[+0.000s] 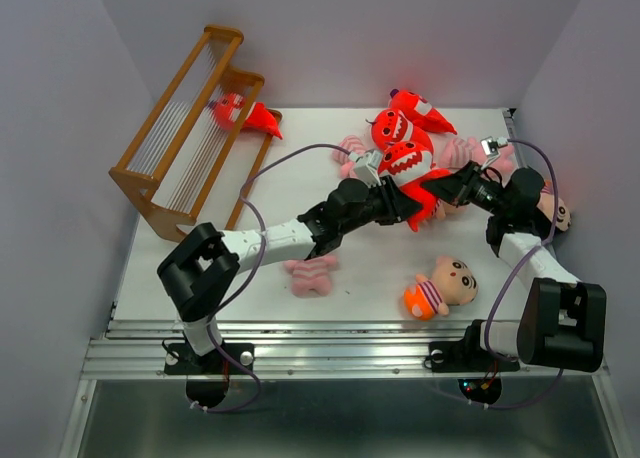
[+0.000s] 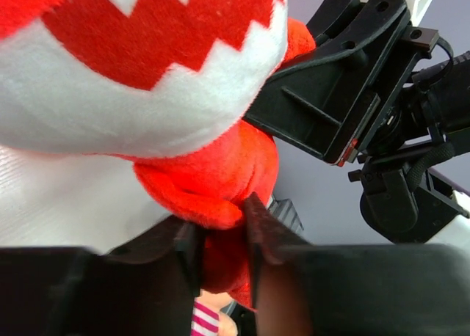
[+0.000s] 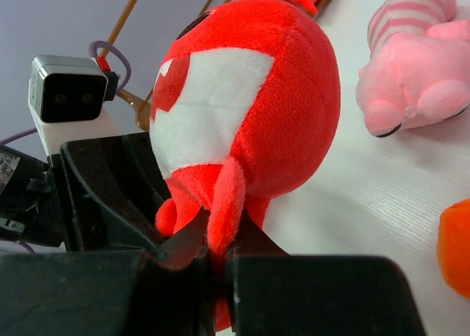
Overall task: Place and organize the stuffed toys onto the shelf
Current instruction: Pass the stuffed toy from the right arm to the left
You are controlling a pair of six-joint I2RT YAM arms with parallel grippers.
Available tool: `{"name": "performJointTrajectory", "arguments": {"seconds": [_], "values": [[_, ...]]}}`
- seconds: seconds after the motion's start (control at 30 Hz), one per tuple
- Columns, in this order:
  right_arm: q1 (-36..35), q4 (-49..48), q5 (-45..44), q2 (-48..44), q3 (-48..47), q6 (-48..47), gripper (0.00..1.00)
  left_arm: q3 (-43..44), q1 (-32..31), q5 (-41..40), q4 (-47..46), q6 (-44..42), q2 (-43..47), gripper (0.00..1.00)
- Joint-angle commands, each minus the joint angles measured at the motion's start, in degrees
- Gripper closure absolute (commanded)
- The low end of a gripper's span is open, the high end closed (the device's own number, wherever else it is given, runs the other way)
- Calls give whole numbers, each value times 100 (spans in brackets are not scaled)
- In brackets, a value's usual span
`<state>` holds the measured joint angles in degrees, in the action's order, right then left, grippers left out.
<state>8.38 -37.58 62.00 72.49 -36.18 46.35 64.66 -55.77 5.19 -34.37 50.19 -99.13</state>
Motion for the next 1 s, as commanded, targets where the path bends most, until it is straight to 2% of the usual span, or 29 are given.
{"name": "performJointTrajectory", "arguments": {"seconds": [0.0, 0.03, 0.07, 0.1, 0.17, 0.27, 0.3, 0.33, 0.37, 0.43, 0.47, 0.57, 0.7, 0.97], "values": [[14, -469, 234, -24, 15, 76, 99, 345, -22, 228, -544, 43, -53, 73], [14, -469, 234, -7, 15, 76, 99, 363, -22, 245, -553, 34, -71, 88], [14, -469, 251, -15, 15, 67, 98, 363, -31, 237, -571, 34, -62, 94], [14, -469, 260, -7, 15, 59, 98, 345, -22, 219, -580, 26, -54, 99], [14, -469, 286, -7, 6, 32, 96, 310, -22, 176, -580, -18, -1, 100], [14, -443, 260, -24, 6, -38, 73, 179, -22, 53, -571, -124, 130, 100], [14, -382, 260, -33, -11, -73, 56, 100, -22, 9, -553, -185, 174, 100], [14, -338, 252, -33, -29, -108, 48, 56, -31, -44, -527, -238, 218, 100], [14, -268, 243, -42, -38, -169, 33, -6, -22, -158, -440, -343, 306, 100], [14, -250, 234, -51, -47, -214, 24, -50, -22, -290, -299, -439, 394, 100], [14, -241, 234, -51, -55, -231, 17, -59, -4, -404, -150, -493, 473, 100], [14, -214, 208, -103, -47, -301, 11, -112, 39, -518, 61, -695, 588, 100], [14, -144, 137, -200, -38, -398, 2, -103, 145, -1062, 631, -958, 798, 100], [14, -109, 93, -218, -20, -521, 0, 20, 830, -1582, 1722, -1319, 1054, 100]]}}
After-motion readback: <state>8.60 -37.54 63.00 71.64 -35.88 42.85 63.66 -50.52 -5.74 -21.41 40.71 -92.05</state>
